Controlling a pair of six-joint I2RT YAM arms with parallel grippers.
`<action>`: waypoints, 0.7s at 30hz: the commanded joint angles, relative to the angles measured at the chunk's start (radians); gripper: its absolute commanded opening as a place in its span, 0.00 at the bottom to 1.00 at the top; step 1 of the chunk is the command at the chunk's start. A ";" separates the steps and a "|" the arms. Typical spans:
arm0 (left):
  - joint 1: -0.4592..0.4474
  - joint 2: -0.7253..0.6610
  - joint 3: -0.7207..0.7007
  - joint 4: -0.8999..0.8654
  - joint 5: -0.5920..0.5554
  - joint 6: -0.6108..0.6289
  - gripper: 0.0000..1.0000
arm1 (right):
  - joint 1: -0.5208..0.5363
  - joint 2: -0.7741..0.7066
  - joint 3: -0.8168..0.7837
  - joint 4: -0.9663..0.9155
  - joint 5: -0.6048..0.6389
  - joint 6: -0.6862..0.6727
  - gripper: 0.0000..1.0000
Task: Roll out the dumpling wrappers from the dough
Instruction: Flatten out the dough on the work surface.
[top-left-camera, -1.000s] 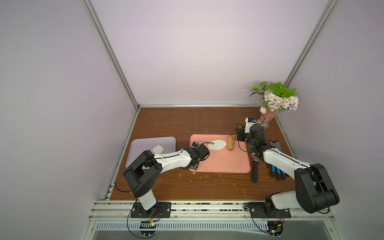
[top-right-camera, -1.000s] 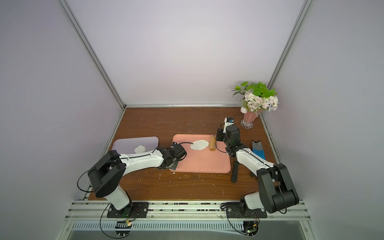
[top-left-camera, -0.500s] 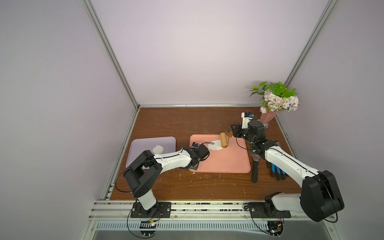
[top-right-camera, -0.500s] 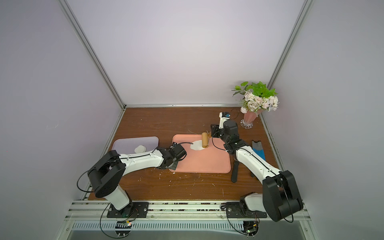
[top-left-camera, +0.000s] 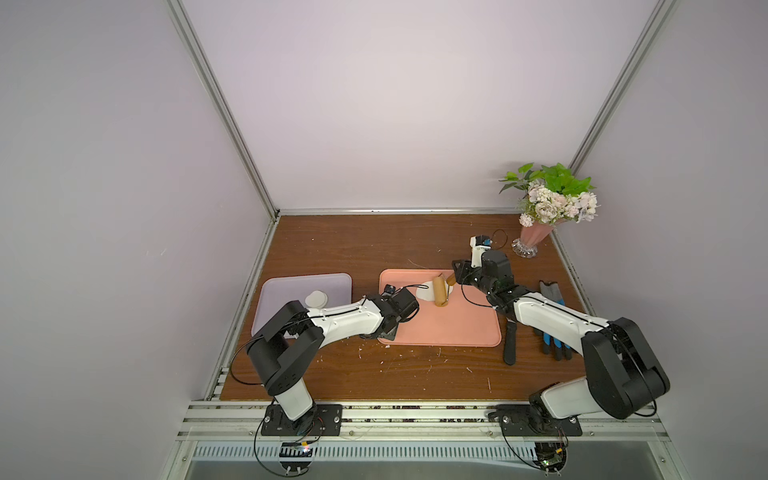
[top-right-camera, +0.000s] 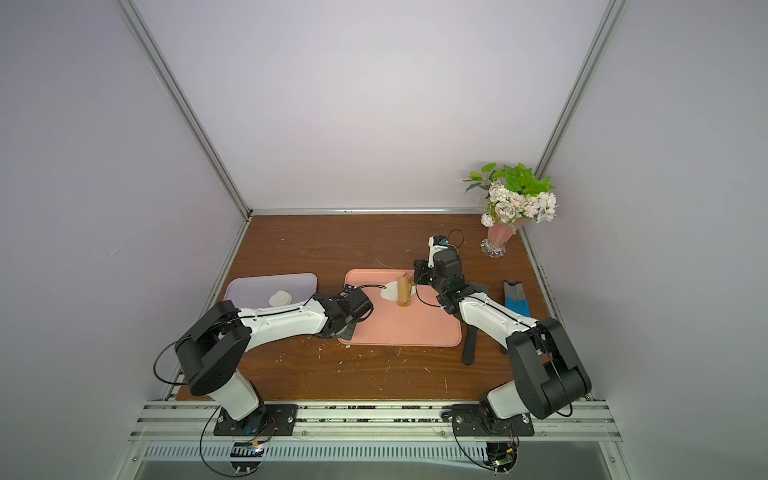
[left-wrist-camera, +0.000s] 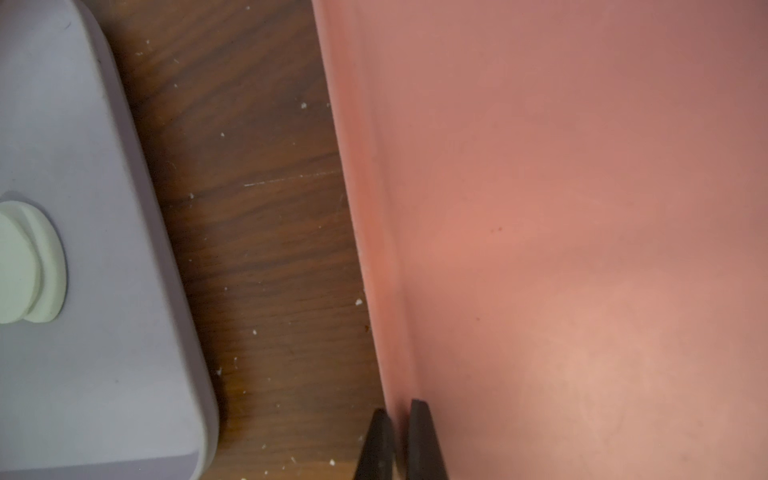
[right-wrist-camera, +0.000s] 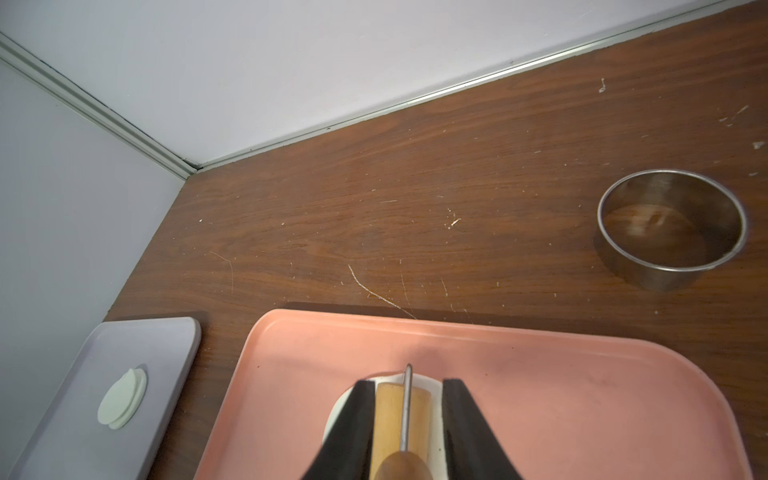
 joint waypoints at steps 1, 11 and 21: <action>0.003 0.009 -0.011 -0.074 0.030 0.019 0.00 | -0.037 0.004 -0.042 -0.120 0.140 -0.106 0.00; 0.016 -0.002 -0.028 -0.074 0.025 0.020 0.00 | -0.085 0.009 -0.068 -0.143 0.148 -0.133 0.00; 0.026 -0.009 -0.040 -0.072 0.020 0.023 0.00 | -0.112 -0.025 -0.098 -0.150 0.139 -0.134 0.00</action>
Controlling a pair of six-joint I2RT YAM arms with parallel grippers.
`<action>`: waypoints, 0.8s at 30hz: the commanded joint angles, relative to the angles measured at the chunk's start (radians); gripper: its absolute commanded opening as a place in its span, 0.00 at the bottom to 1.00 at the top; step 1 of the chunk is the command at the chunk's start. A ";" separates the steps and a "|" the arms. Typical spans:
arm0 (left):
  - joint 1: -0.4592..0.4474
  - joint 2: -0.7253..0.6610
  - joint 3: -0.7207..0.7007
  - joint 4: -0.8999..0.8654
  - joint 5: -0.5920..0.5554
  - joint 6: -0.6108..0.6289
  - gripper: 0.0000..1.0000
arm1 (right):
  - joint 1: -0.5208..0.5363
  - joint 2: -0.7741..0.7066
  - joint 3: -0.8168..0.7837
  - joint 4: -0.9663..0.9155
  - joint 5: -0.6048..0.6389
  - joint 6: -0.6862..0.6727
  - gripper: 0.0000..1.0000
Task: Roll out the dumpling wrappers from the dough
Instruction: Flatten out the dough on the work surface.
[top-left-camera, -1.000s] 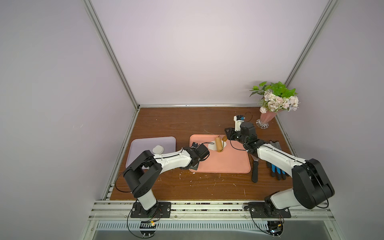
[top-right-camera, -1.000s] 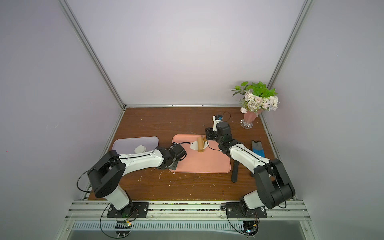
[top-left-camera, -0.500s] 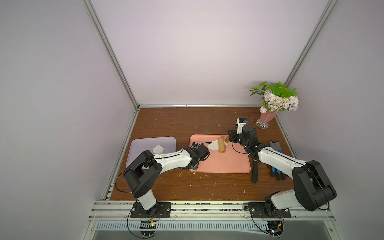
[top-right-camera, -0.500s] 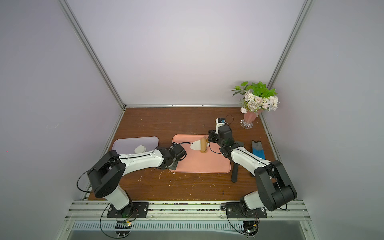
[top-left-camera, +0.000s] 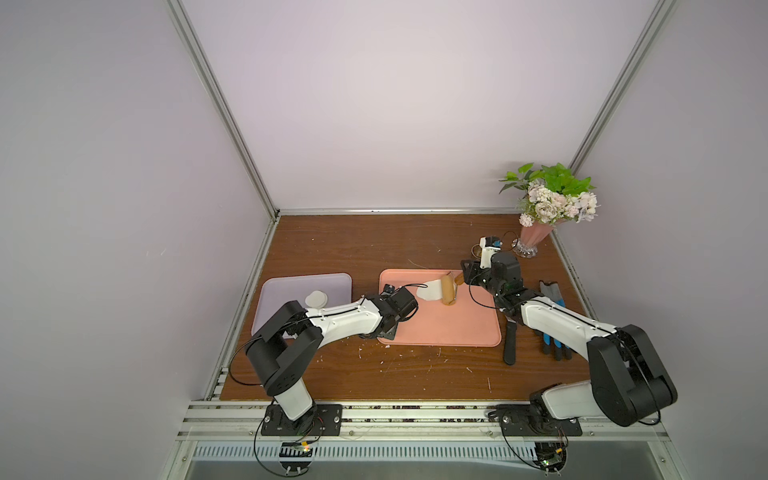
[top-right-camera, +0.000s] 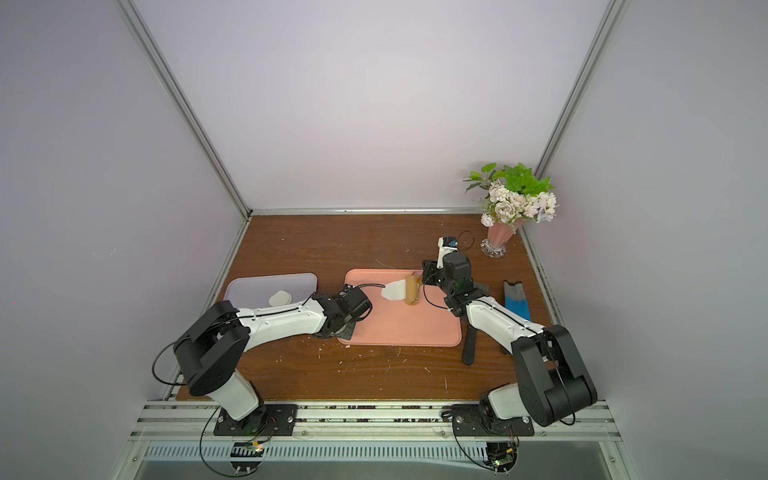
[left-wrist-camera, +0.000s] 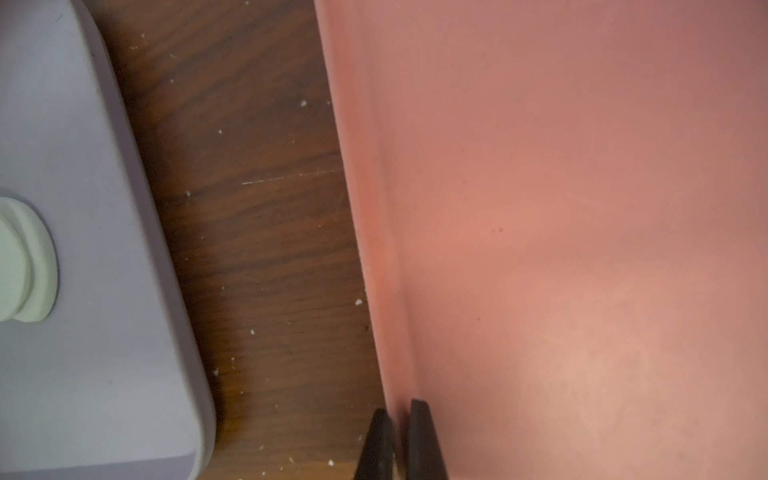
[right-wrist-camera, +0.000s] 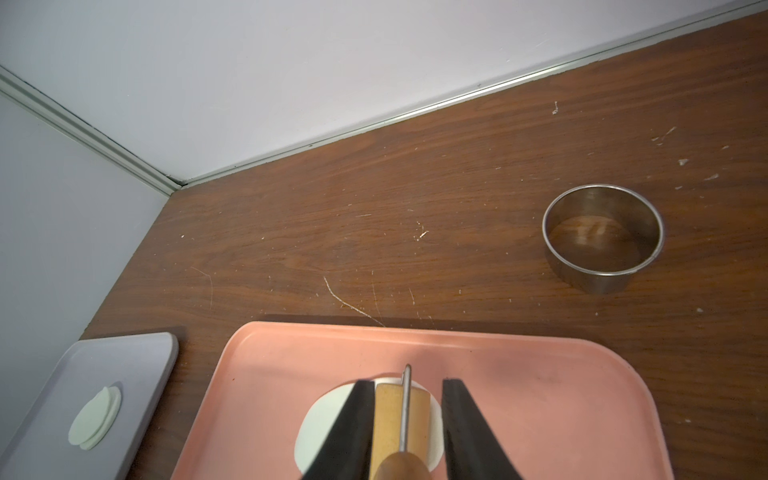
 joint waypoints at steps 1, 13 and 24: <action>0.010 0.000 -0.032 -0.073 0.020 0.023 0.00 | -0.049 0.008 -0.055 -0.165 0.138 -0.106 0.00; 0.011 0.000 -0.034 -0.073 0.020 0.018 0.00 | -0.092 -0.028 -0.097 -0.136 0.082 -0.081 0.00; 0.011 -0.004 -0.039 -0.073 0.016 0.016 0.00 | -0.131 -0.033 -0.062 -0.156 0.053 -0.078 0.00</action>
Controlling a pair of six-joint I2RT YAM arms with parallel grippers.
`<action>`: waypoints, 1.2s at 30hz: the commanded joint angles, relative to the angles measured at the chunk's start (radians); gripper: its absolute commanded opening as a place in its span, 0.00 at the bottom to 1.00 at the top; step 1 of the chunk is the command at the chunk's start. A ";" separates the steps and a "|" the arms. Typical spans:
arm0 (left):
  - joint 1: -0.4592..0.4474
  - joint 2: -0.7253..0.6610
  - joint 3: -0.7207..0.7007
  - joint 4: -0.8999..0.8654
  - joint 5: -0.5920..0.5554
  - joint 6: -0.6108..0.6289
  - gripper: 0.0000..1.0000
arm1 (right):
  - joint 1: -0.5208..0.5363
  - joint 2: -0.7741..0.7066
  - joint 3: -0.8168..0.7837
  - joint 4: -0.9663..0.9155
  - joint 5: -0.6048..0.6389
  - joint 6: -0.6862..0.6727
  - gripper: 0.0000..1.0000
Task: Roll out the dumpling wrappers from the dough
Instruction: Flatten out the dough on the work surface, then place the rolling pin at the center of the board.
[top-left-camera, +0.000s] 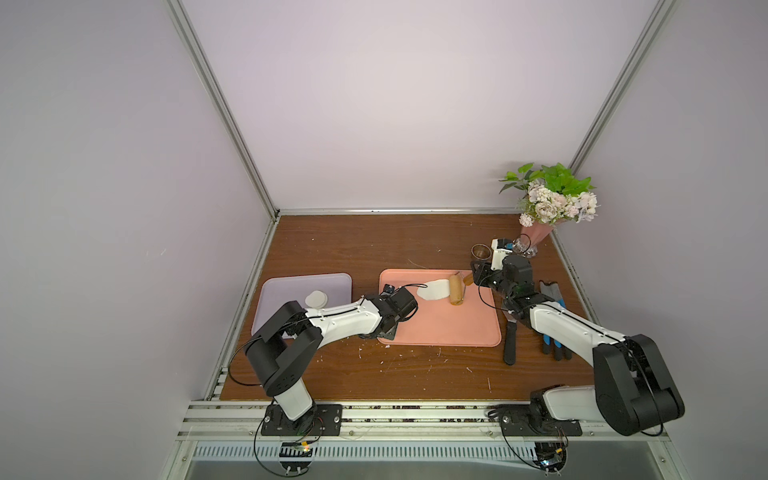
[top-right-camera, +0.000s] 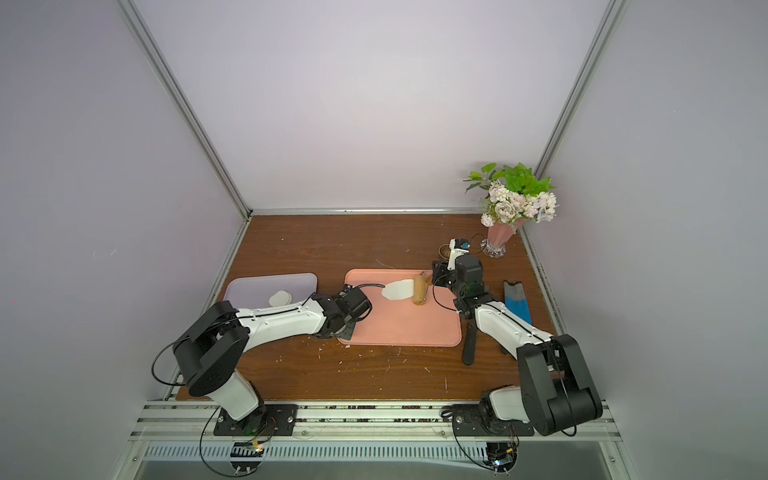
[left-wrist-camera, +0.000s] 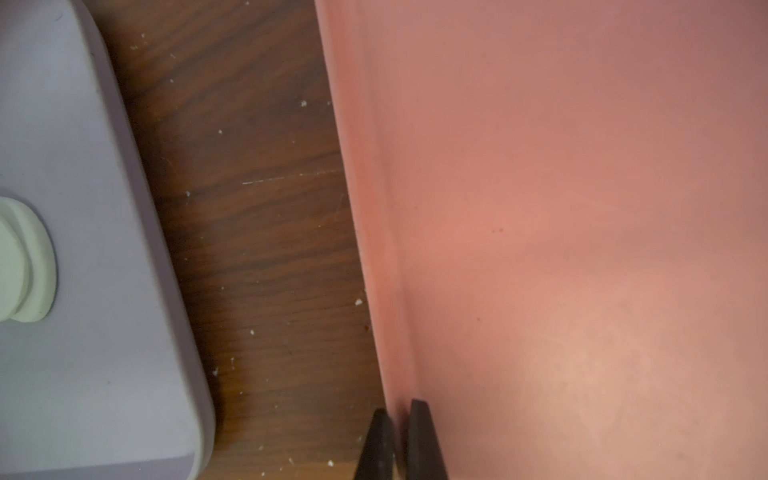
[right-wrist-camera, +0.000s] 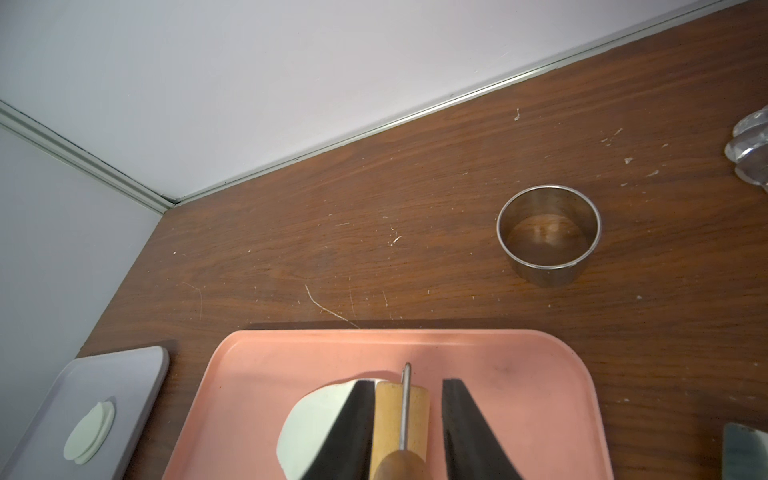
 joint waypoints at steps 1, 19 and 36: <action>0.009 -0.003 -0.039 -0.076 0.017 0.015 0.00 | -0.046 0.011 -0.007 -0.172 0.110 -0.078 0.00; 0.009 -0.008 -0.043 -0.079 0.022 0.016 0.00 | -0.083 -0.174 0.076 -0.196 0.005 -0.045 0.00; 0.019 -0.067 -0.076 -0.172 -0.014 -0.038 0.00 | -0.302 -0.322 0.042 -0.203 -0.007 0.010 0.00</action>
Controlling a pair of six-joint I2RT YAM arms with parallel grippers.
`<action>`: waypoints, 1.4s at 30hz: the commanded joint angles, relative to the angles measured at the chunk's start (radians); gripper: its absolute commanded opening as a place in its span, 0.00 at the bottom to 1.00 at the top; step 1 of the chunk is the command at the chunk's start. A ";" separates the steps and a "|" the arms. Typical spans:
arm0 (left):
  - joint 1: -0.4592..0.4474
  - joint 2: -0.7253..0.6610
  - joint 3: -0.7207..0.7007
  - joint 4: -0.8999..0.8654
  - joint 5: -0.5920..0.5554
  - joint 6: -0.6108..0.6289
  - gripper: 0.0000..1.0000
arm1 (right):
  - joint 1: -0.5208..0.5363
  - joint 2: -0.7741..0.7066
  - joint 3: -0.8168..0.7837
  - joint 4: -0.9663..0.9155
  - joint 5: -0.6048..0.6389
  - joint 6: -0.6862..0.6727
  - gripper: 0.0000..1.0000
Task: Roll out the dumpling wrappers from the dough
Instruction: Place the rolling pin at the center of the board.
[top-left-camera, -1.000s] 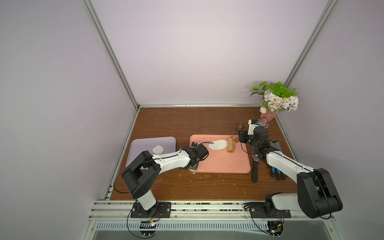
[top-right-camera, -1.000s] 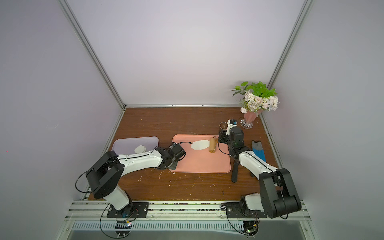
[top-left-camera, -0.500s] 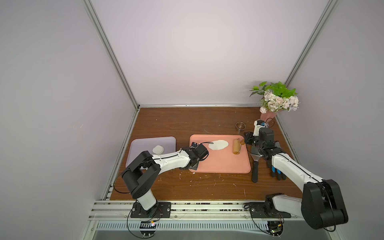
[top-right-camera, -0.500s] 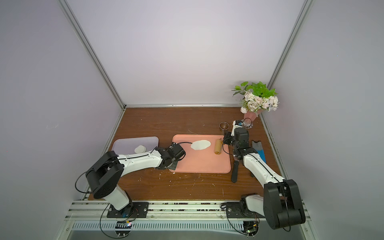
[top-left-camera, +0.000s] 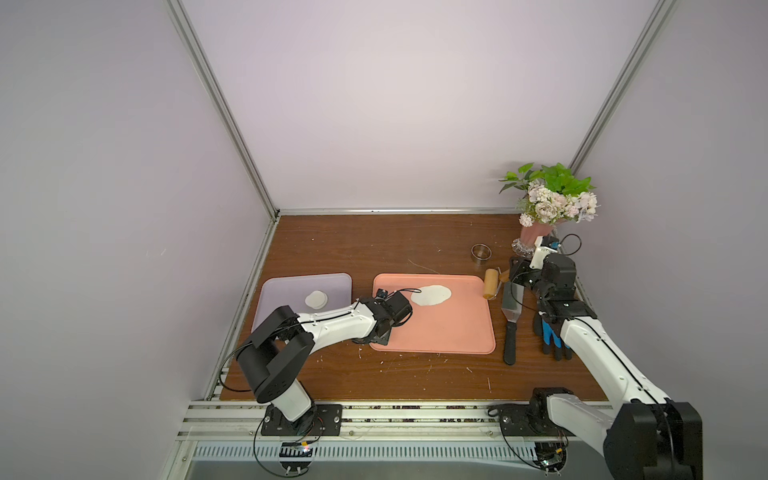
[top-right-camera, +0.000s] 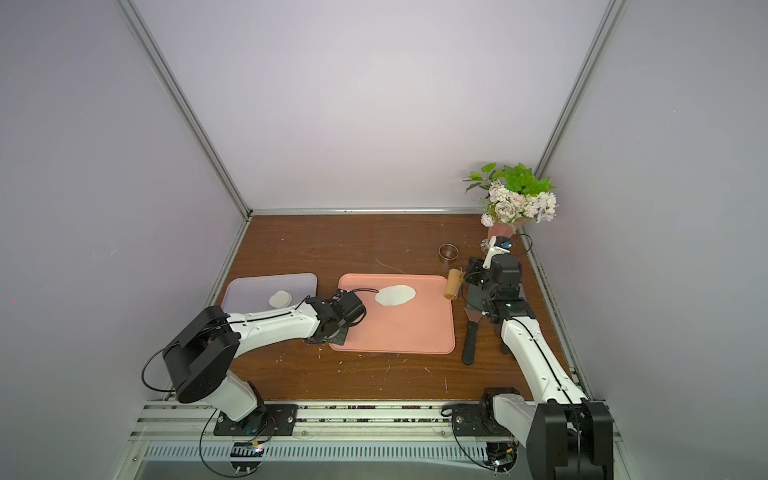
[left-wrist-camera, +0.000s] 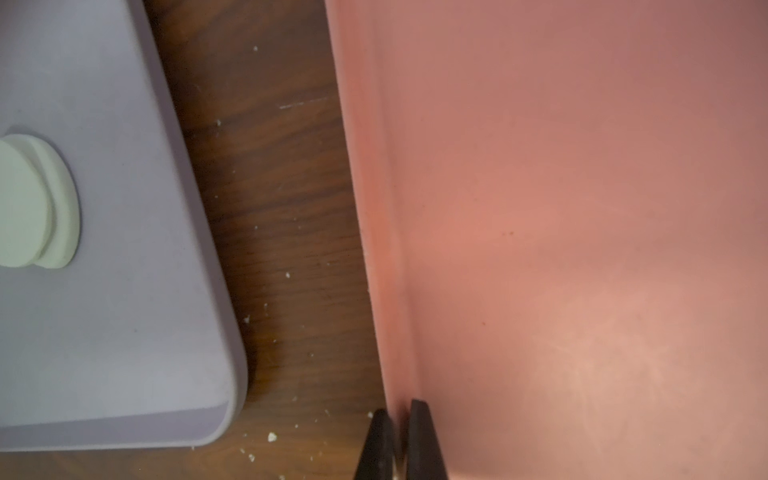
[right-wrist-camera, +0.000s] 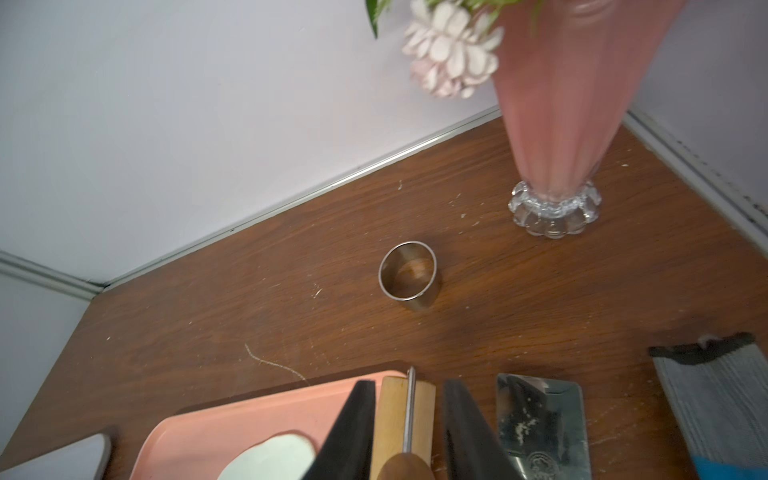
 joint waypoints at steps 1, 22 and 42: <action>0.017 -0.008 -0.018 -0.102 -0.013 -0.007 0.00 | -0.075 -0.035 0.010 0.071 -0.029 0.047 0.00; 0.023 -0.030 0.044 -0.102 -0.008 0.002 0.38 | -0.398 0.137 -0.129 0.492 0.049 0.368 0.00; 0.028 -0.005 0.064 -0.100 0.000 -0.020 0.45 | -0.288 0.429 -0.103 0.842 0.003 0.518 0.00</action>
